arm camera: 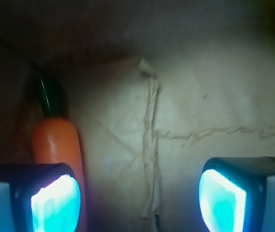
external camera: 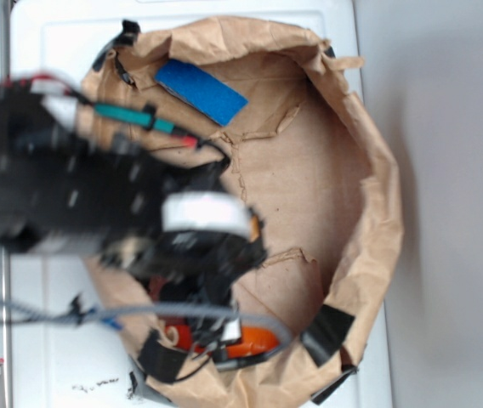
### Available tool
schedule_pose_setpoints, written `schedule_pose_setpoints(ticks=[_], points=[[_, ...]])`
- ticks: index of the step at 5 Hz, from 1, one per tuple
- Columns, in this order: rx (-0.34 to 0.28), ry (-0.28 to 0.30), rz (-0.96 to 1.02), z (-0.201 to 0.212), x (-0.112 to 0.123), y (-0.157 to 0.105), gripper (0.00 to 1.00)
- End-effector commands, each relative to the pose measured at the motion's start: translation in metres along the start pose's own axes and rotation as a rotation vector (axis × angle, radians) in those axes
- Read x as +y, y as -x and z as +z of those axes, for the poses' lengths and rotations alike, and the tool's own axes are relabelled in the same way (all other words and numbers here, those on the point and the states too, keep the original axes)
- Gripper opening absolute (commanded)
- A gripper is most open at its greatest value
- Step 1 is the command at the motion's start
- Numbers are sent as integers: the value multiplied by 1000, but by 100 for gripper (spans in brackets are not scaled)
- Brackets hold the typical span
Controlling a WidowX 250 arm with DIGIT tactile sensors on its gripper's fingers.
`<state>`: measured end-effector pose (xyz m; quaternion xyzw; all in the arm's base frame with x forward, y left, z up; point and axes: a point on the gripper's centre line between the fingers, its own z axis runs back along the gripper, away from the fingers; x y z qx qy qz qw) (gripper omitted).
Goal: Grab the carrot.
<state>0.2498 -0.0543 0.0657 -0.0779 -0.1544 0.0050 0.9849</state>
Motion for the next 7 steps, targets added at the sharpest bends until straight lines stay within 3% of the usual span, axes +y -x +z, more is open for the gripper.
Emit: schedule_pose_setpoints(ticks=[1,2,4,6,7], points=[[53,68,-83,-23,-26,-33,100],[131,149,-122,-24,-36,-47,100],[158,250,-127,5,-32,-56,100],[140,246,-118,12,-32,-40,100],[149,212,-144,4,-44,-25,100]])
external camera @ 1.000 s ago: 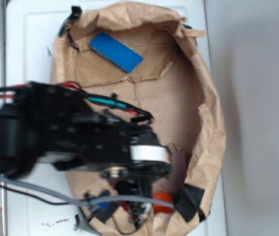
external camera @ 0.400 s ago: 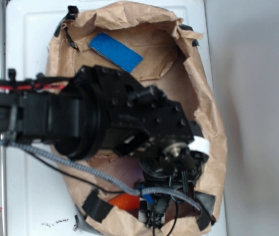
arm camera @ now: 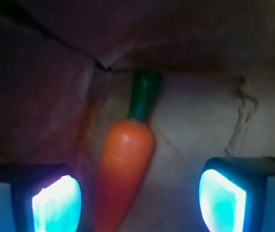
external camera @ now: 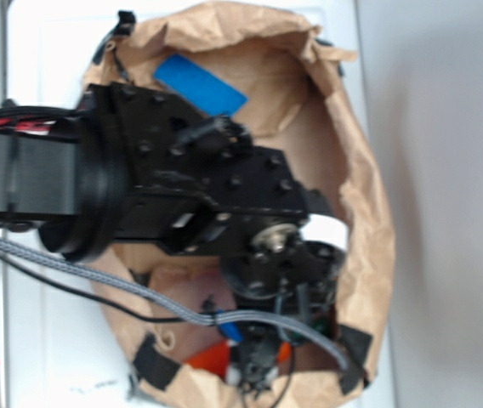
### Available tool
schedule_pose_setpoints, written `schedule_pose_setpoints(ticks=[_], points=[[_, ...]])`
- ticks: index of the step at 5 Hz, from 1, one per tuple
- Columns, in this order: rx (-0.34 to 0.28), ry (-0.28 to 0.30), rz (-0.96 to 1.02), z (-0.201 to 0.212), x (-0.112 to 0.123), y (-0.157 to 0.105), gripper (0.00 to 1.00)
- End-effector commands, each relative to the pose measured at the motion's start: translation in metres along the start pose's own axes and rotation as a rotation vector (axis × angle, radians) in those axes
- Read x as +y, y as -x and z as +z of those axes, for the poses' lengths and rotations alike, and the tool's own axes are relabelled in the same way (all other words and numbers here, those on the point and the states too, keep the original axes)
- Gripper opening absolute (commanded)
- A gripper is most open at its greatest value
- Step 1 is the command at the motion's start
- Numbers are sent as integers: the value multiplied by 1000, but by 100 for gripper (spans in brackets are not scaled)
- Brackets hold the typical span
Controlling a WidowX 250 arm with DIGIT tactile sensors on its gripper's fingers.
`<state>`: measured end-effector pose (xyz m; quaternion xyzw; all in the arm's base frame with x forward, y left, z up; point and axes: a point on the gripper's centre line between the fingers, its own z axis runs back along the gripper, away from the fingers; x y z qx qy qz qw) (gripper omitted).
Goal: Grab the carrot.
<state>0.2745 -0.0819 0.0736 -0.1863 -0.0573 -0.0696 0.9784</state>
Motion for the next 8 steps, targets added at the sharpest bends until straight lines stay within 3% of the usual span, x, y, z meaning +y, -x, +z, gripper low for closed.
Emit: schedule_pose_setpoints(ticks=[1,3,4,5,6,8], points=[[-49,-58,-68,-19,-27,11,100],[-72,0,-57,-32,-35,10,100],[-87,-62,-38,-51,-36,1,100],[-71,-77,-10,-54,-34,-8,0],[-85,-65,-7,-48,-33,-10,0],[-114,-15,54,9,-20,-14,0]])
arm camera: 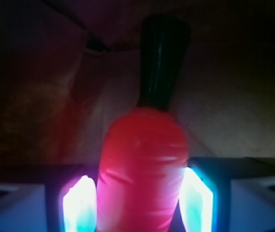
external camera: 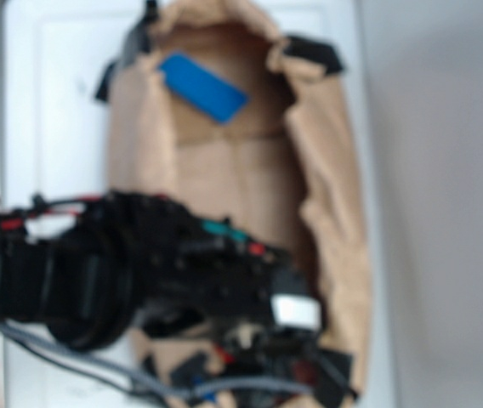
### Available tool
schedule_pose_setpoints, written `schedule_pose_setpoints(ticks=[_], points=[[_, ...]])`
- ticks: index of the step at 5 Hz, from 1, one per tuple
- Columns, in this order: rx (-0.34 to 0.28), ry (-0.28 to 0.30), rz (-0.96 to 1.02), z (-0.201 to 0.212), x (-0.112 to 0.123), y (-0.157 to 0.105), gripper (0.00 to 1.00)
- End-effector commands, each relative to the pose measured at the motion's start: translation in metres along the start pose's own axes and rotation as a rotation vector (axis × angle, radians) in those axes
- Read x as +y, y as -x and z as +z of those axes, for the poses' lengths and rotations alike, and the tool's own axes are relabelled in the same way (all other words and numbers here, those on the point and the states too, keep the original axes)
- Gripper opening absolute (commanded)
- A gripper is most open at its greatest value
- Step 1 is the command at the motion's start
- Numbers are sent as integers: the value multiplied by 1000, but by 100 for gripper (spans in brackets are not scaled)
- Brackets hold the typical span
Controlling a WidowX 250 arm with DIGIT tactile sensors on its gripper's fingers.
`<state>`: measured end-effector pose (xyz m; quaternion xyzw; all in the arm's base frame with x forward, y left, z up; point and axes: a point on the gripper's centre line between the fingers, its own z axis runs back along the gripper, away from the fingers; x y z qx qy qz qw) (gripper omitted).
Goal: Grab the carrot.
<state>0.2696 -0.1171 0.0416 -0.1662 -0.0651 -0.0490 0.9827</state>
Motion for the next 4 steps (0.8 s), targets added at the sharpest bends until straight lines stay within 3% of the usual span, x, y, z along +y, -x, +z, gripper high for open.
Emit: schedule_pose_setpoints(ticks=[1,2,3,4], points=[[-108,73,57,91,24,-24,0],[-137,70,69,126,41,-19,0],[-162,10,103,159,59,-13,0],[-174,-90,84,174,72,3,0]])
